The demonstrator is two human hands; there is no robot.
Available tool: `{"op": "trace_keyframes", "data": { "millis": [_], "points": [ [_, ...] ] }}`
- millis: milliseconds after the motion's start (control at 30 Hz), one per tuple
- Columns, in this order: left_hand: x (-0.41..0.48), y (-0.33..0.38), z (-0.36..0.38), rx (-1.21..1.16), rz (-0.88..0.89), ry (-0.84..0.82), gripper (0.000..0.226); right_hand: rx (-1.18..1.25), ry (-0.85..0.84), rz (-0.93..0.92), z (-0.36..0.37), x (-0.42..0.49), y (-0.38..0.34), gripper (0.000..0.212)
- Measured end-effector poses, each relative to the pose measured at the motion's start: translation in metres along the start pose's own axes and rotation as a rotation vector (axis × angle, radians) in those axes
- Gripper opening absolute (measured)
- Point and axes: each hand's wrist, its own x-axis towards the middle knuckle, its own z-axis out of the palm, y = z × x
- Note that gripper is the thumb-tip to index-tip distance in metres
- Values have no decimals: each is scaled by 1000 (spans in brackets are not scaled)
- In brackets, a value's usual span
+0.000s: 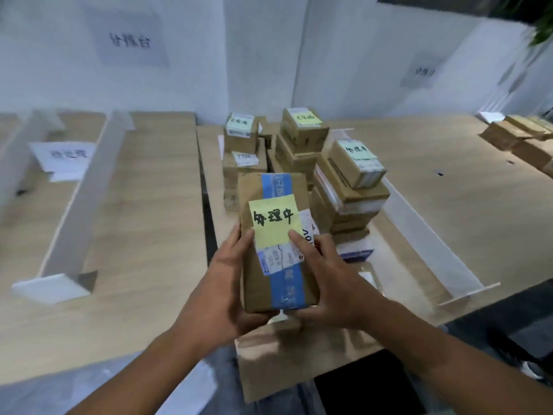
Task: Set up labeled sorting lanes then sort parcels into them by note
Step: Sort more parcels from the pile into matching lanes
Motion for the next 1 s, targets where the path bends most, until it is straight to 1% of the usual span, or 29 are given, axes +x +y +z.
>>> {"op": "trace_keyframes", "data": {
  "millis": [67, 167, 300, 367, 467, 600, 733, 1000],
  "points": [
    [-21, -12, -57, 11, 0, 64, 130, -14, -6, -83, 16, 38, -45, 127],
    [-59, -36, -140, 57, 14, 133, 124, 30, -35, -151, 51, 95, -116, 130],
    [-121, -72, -249, 190, -101, 228, 125, -3, -55, -297, 111, 168, -213, 136],
    [-153, -88, -297, 261, -120, 260, 122, -15, -56, -366, 139, 200, -261, 136],
    [-191, -112, -362, 312, -202, 299, 126, -3, -88, -442, 176, 241, -324, 134],
    [-222, -145, -428, 338, -264, 340, 127, 14, -147, -494, 221, 293, -384, 134],
    [-247, -184, -482, 392, -317, 404, 126, 55, -218, -523, 266, 349, -430, 132],
    [-268, -277, -607, 475, -482, 421, 127, 150, -325, -633, 359, 489, -524, 131]
  ]
}}
